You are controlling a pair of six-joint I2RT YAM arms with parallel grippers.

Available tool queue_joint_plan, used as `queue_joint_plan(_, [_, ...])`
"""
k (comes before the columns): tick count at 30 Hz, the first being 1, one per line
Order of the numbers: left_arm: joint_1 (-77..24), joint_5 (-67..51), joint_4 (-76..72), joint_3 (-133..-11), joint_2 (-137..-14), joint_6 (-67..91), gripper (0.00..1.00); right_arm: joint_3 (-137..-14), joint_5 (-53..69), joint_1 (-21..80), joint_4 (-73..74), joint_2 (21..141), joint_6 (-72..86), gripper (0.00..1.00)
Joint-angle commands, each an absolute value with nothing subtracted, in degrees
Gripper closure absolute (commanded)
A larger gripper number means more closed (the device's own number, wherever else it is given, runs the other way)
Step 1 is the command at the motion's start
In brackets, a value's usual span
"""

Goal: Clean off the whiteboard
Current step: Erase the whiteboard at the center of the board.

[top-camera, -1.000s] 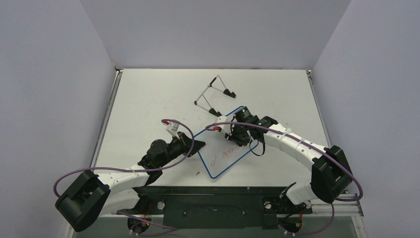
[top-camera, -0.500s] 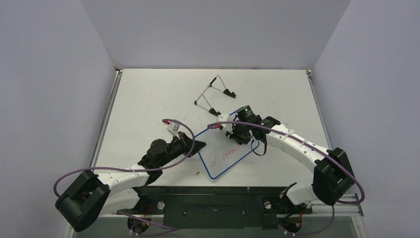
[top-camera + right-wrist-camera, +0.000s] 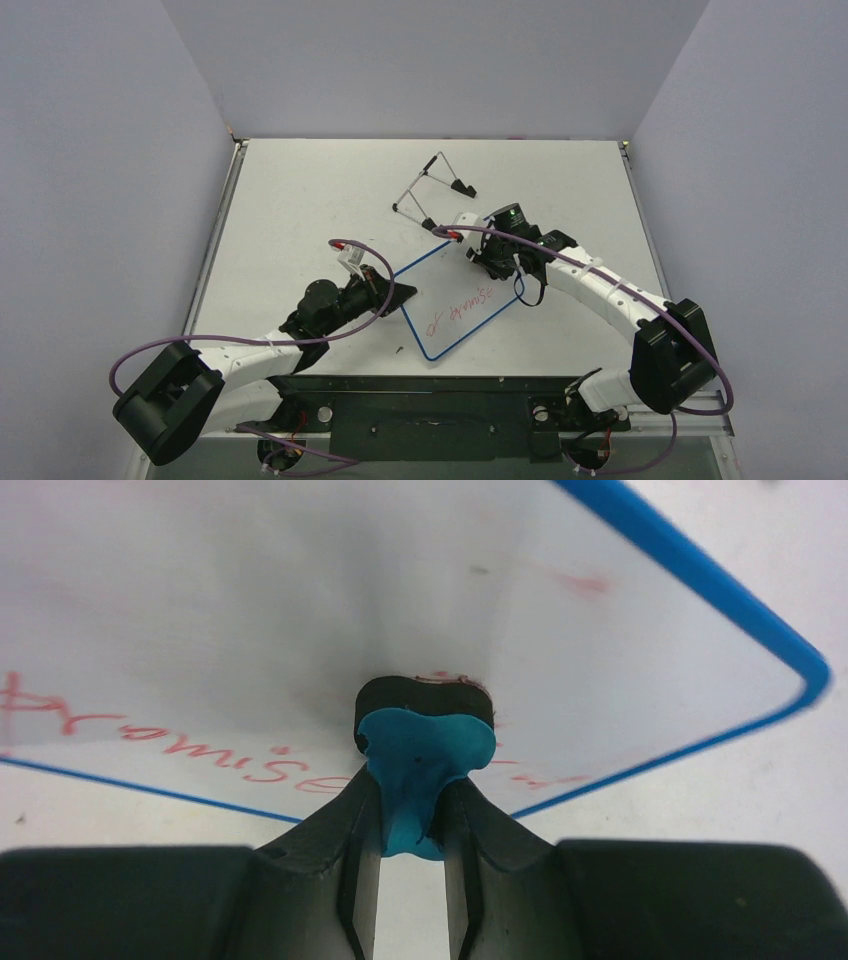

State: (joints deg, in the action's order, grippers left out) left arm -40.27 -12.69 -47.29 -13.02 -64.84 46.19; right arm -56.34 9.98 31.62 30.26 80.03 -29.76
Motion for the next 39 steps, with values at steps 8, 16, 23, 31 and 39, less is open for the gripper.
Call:
queue_joint_plan(8, [-41.34,-20.21,-51.92,-15.77,-64.72,45.35,1.00,-56.58,4.97,31.10,22.96,79.17,-23.41,1.00])
queue_joint_plan(16, [-41.56,-20.26,-52.19,-15.66,-64.81,45.40,1.00,-57.04,12.33,31.33,27.37,78.87,-25.84,1.00])
queue_joint_plan(23, [-41.57,-20.22,-51.74,-15.64,-64.35,45.25,1.00,-57.19,16.62,33.36,28.16,78.58,-27.56,1.00])
queue_joint_plan(31, [-41.57,-20.61,-52.14,-16.08,-65.48,45.29,1.00,-56.63,24.03,35.34,34.19,76.93,-34.60,1.00])
queue_joint_plan(39, [-41.62,-20.48,-50.30,-15.80,-63.64,44.68,1.00,-54.64,10.36,30.77,24.52,77.70,-26.32,1.00])
